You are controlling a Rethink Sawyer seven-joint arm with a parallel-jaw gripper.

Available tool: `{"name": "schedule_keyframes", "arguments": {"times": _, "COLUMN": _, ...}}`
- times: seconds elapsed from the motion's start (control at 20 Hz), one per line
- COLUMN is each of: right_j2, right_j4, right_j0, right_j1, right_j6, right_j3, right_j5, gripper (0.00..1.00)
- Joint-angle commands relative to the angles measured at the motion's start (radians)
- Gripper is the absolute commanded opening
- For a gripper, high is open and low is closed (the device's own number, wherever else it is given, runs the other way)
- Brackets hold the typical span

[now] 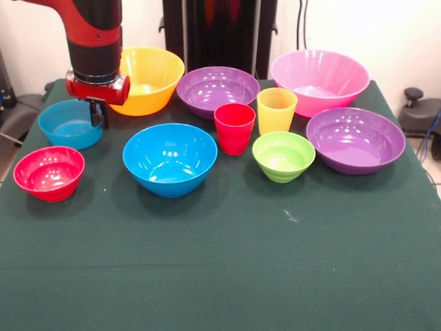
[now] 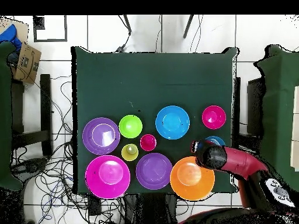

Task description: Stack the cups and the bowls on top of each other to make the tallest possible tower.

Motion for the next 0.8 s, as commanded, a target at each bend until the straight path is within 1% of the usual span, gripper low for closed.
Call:
{"name": "schedule_keyframes", "arguments": {"times": 0.05, "right_j2": 0.056, "right_j4": -0.055, "right_j0": 0.02, "right_j1": 0.088, "right_j6": 0.038, "right_j3": -0.094, "right_j5": -0.07, "gripper": 0.0}}
{"name": "schedule_keyframes", "arguments": {"times": 0.15, "right_j2": 0.063, "right_j4": -0.046, "right_j0": 0.021, "right_j1": 0.074, "right_j6": 0.032, "right_j3": -0.086, "right_j5": -0.045, "gripper": 0.0}}
{"name": "schedule_keyframes", "arguments": {"times": 0.2, "right_j2": 0.066, "right_j4": -0.034, "right_j0": 0.032, "right_j1": 0.036, "right_j6": 0.023, "right_j3": -0.072, "right_j5": -0.001, "gripper": 0.0}}
{"name": "schedule_keyframes", "arguments": {"times": 0.25, "right_j2": 0.066, "right_j4": -0.027, "right_j0": 0.044, "right_j1": 0.014, "right_j6": 0.02, "right_j3": -0.067, "right_j5": 0.022, "gripper": 0.0}}
{"name": "schedule_keyframes", "arguments": {"times": 0.4, "right_j2": 0.043, "right_j4": 0.0, "right_j0": 0.115, "right_j1": -0.088, "right_j6": 0.019, "right_j3": -0.062, "right_j5": 0.134, "gripper": 0.0}}
{"name": "schedule_keyframes", "arguments": {"times": 0.5, "right_j2": 0.035, "right_j4": 0.02, "right_j0": 0.153, "right_j1": -0.132, "right_j6": 0.008, "right_j3": -0.077, "right_j5": 0.217, "gripper": 0.0}}
{"name": "schedule_keyframes", "arguments": {"times": 0.7, "right_j2": 0.015, "right_j4": 0.04, "right_j0": 0.22, "right_j1": -0.179, "right_j6": 0.001, "right_j3": -0.128, "right_j5": 0.359, "gripper": 0.0}}
{"name": "schedule_keyframes", "arguments": {"times": 0.75, "right_j2": 0.015, "right_j4": 0.04, "right_j0": 0.224, "right_j1": -0.183, "right_j6": -0.001, "right_j3": -0.138, "right_j5": 0.378, "gripper": 0.0}}
{"name": "schedule_keyframes", "arguments": {"times": 0.8, "right_j2": 0.015, "right_j4": 0.045, "right_j0": 0.237, "right_j1": -0.191, "right_j6": -0.002, "right_j3": -0.154, "right_j5": 0.416, "gripper": 0.0}}
